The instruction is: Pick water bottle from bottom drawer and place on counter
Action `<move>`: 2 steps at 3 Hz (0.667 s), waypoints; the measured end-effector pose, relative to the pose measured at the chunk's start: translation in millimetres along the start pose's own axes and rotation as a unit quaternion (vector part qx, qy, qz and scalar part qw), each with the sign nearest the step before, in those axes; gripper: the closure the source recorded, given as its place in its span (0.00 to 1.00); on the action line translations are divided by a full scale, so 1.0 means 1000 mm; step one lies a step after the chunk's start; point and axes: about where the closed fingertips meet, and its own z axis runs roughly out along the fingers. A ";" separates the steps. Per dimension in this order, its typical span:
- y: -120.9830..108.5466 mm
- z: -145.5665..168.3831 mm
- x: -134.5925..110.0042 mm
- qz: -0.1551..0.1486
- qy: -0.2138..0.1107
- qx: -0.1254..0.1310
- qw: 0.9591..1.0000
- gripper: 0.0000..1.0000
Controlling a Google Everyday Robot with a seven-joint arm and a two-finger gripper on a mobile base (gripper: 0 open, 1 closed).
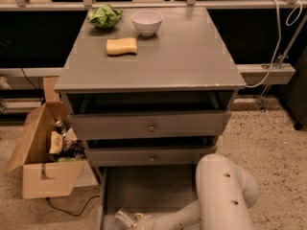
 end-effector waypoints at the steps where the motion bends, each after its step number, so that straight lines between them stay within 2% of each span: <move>1: 0.000 -0.005 -0.011 -0.009 -0.037 -0.019 0.999 0.94; 2: -0.016 0.001 -0.024 -0.038 -0.088 -0.007 0.995 1.00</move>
Offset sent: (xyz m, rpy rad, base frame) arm 0.0403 -0.0501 0.1020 0.5631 -0.1255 0.3577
